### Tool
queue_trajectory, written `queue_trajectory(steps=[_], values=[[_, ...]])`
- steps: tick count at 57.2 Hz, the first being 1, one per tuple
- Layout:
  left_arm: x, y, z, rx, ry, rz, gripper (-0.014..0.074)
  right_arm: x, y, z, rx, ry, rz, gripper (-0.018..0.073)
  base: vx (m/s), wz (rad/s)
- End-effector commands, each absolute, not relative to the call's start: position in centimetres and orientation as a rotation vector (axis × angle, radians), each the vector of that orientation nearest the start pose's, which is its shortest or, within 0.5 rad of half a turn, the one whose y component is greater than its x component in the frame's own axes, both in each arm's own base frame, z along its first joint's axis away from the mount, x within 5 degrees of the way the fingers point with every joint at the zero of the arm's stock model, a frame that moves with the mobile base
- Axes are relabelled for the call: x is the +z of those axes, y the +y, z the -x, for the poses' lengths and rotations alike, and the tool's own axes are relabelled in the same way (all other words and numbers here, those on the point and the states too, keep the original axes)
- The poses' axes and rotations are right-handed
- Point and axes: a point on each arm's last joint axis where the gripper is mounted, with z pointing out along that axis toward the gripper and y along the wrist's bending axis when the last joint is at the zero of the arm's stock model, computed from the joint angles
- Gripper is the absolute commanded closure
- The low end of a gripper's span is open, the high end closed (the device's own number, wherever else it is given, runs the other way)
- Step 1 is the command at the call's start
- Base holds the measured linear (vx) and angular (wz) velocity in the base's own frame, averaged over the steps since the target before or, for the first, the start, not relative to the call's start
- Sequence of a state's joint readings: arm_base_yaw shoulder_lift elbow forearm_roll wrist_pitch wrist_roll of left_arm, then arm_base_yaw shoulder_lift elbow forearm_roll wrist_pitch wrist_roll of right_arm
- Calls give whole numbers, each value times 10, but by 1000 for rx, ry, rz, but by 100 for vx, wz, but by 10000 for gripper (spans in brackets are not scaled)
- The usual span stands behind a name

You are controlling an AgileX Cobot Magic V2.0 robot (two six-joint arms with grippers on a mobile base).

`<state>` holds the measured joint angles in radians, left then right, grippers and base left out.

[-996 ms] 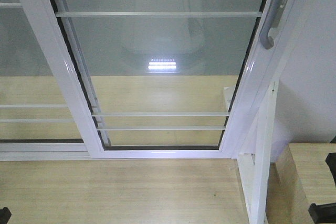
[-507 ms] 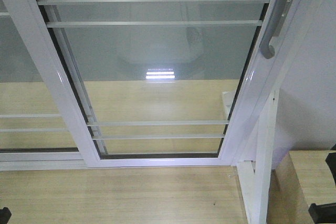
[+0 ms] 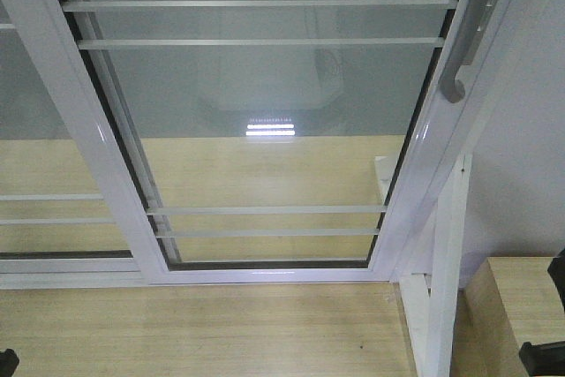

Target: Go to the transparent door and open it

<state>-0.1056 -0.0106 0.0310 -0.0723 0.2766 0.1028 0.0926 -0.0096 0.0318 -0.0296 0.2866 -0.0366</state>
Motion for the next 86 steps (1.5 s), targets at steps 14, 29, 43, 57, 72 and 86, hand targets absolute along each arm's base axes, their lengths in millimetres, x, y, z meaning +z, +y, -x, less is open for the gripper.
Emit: queue_trajectory(steps=[14,29,43,57,72,86], values=[[183,-8,-55,-81,1693,-123,599,184,4,-55,6,1694,136,561,0,0],[183,-7,-55,-75,1692,-129,599,184,4,-55,6,1694,136,561,0,0],[191,-7,-56,-74,1603,-114,599,188,4,-56,-33,1652,165,561,0,0],[193,-7,-56,-72,1581,-112,599,191,4,-56,-43,1620,173,561,0,0],[200,-6,-56,-56,1505,-116,599,206,5,-55,-42,1459,174,561,0,0],[228,-4,-50,-50,1205,-81,599,229,7,-50,-26,1201,162,561,0,0]])
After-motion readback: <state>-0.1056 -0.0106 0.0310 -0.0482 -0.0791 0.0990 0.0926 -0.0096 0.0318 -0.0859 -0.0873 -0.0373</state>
